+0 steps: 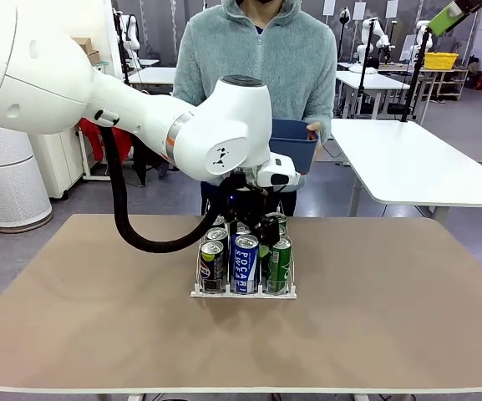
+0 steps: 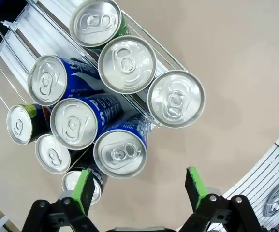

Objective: Fill the beverage cans into the dispenser.
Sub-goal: Place the picked Ionic drink in the line of the Automatic Can Dispenser with the same cans.

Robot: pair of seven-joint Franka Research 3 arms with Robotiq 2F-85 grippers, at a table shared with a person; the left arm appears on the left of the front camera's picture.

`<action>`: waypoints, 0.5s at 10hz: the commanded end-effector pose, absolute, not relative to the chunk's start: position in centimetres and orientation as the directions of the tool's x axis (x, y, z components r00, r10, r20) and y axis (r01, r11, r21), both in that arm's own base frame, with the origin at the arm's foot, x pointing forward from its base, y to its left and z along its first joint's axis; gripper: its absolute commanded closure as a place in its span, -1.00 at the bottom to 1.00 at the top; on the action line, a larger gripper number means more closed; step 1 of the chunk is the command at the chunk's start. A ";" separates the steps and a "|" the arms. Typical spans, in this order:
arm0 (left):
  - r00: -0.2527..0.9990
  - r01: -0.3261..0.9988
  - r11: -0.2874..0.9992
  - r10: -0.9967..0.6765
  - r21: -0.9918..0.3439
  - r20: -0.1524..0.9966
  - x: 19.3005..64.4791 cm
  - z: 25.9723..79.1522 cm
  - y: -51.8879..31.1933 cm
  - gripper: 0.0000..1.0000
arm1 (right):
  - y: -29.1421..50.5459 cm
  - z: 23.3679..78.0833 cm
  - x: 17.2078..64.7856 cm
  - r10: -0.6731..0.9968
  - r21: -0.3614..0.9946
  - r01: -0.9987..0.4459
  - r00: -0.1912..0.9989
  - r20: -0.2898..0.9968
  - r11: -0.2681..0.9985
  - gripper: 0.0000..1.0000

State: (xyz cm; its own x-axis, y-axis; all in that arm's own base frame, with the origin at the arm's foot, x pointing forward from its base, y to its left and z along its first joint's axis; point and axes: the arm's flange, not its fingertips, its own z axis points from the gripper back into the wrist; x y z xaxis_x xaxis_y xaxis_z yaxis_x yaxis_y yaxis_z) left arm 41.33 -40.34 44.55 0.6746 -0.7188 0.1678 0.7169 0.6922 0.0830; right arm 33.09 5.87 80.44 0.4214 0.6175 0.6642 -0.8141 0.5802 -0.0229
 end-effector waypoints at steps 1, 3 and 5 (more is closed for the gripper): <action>0.673 0.718 0.696 -0.703 0.024 0.231 40.0 47.4 -37.6 -1.00 | 6.0 80.1 32.8 0.614 -0.020 -0.810 0.428 0.663 0.586 -1.00; 0.592 0.779 0.626 -0.749 0.027 0.299 38.9 51.7 -33.1 -1.00 | 6.0 80.1 32.8 0.614 -0.020 -0.810 0.428 0.663 0.586 -1.00; 0.592 0.764 0.643 -0.728 0.045 0.345 38.3 56.2 -29.2 -1.00 | 6.0 80.1 32.8 0.614 -0.020 -0.810 0.428 0.663 0.586 -1.00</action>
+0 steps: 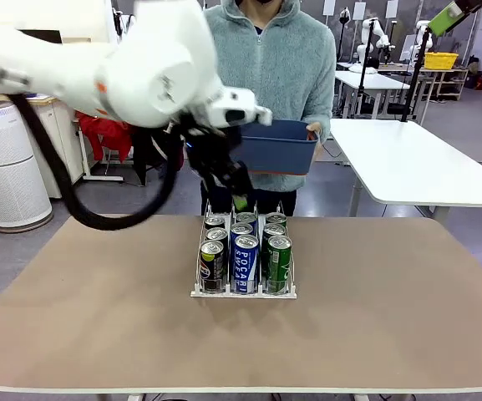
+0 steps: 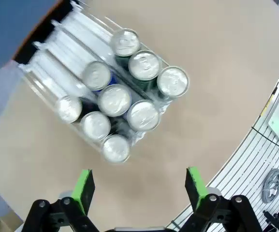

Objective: Fill the beverage cans into the dispenser.
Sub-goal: Place the picked Ionic drink in the line of the Automatic Can Dispenser with the same cans.

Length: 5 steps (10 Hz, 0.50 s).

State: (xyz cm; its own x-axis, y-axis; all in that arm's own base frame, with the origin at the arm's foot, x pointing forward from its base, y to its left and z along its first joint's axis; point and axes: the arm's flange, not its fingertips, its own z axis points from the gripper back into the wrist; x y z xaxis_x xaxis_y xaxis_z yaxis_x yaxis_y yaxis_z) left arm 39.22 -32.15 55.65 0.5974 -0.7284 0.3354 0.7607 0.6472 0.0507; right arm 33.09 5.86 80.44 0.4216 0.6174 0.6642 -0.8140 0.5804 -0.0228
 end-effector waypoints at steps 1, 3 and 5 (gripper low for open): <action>0.572 0.770 0.634 -0.733 0.067 0.368 38.0 59.3 -26.8 -1.00 | 6.0 80.1 32.8 0.614 -0.020 -0.810 0.428 0.663 0.586 -1.00; 0.524 0.794 0.604 -0.737 0.070 0.426 37.4 64.4 -24.5 -1.00 | 6.0 80.1 32.8 0.614 -0.020 -0.810 0.428 0.663 0.586 -1.00; 0.502 0.785 0.612 -0.722 0.100 0.477 36.7 69.0 -21.7 -1.00 | 6.0 80.1 32.8 0.614 -0.020 -0.810 0.428 0.663 0.586 -1.00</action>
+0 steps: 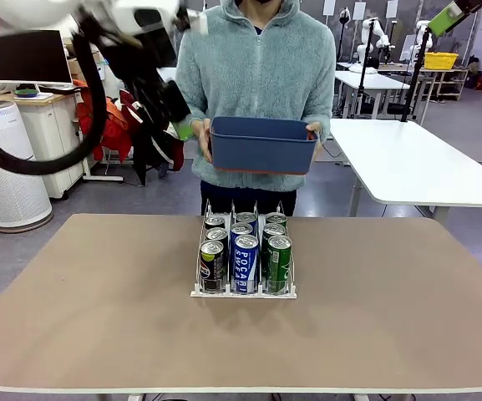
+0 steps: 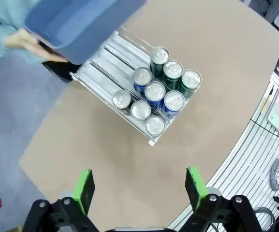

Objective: Fill the beverage cans into the dispenser.
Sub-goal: Place the picked Ionic drink in the line of the Automatic Can Dispenser with the same cans.

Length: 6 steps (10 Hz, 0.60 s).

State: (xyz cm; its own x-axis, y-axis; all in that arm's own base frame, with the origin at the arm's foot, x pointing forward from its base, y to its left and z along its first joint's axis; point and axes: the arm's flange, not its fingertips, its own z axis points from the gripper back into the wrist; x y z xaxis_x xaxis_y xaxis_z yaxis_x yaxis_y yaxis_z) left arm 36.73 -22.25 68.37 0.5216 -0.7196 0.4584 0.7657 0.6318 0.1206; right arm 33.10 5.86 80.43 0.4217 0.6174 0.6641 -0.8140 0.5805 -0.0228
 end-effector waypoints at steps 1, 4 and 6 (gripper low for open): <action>0.497 0.766 0.630 -0.707 0.129 0.503 36.2 71.2 -20.6 -1.00 | 6.0 80.1 32.8 0.614 -0.020 -0.810 0.428 0.663 0.586 -1.00; 0.441 0.747 0.628 -0.713 0.217 0.546 34.7 76.1 -20.0 -1.00 | 6.0 80.1 32.8 0.614 -0.020 -0.810 0.428 0.663 0.586 -1.00; 0.433 0.732 0.631 -0.722 0.256 0.540 34.0 77.7 -20.4 -1.00 | 6.0 80.1 32.8 0.614 -0.020 -0.810 0.428 0.663 0.586 -1.00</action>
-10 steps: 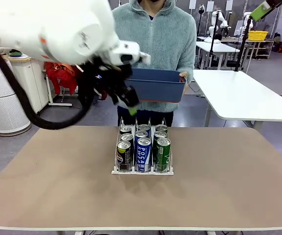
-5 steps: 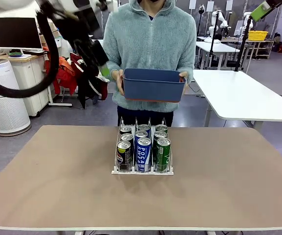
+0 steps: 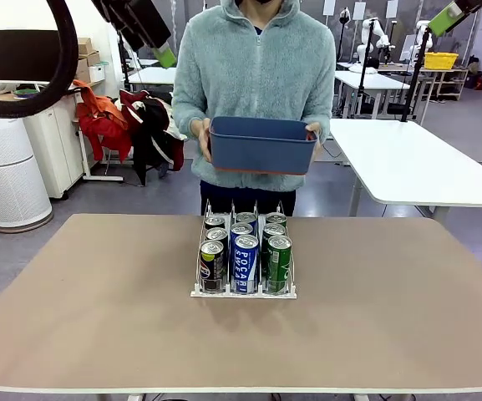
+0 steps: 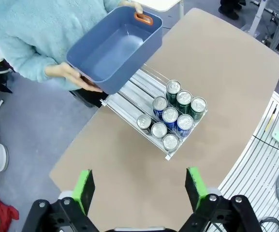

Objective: Fill the beverage cans into the dispenser.
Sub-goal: Place the picked Ionic drink in the line of the Automatic Can Dispenser with the same cans.

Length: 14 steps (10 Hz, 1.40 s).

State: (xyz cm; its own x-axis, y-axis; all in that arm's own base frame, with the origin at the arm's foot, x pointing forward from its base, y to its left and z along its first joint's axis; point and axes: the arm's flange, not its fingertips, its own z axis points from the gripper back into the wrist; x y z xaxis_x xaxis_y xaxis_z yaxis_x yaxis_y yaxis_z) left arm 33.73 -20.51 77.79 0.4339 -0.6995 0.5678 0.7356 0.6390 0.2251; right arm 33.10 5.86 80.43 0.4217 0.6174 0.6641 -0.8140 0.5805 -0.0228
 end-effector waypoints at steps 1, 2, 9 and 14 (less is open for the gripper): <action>0.427 0.719 0.641 -0.712 0.269 0.558 33.4 78.2 -20.3 -1.00 | 6.0 80.1 32.8 0.614 -0.020 -0.810 0.428 0.663 0.586 -1.00; 0.425 0.703 0.659 -0.691 0.268 0.584 33.1 78.4 -20.0 -1.00 | 6.0 80.1 32.8 0.614 -0.020 -0.810 0.428 0.663 0.586 -1.00; 0.420 0.726 0.639 -0.704 0.253 0.573 33.2 78.6 -20.5 -1.00 | 6.0 80.1 32.8 0.614 -0.020 -0.810 0.428 0.663 0.586 -1.00; 0.420 0.726 0.639 -0.704 0.253 0.573 33.2 78.6 -20.5 -1.00 | 6.0 80.1 32.8 0.614 -0.020 -0.810 0.428 0.663 0.586 -1.00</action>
State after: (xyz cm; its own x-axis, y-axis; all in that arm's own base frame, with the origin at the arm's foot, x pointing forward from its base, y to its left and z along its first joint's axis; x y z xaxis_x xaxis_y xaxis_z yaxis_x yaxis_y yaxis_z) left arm 33.28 -20.66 78.53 0.4170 -0.7036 0.5754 0.7250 0.6393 0.2564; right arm 33.09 5.86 80.43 0.4217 0.6174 0.6641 -0.8140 0.5805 -0.0228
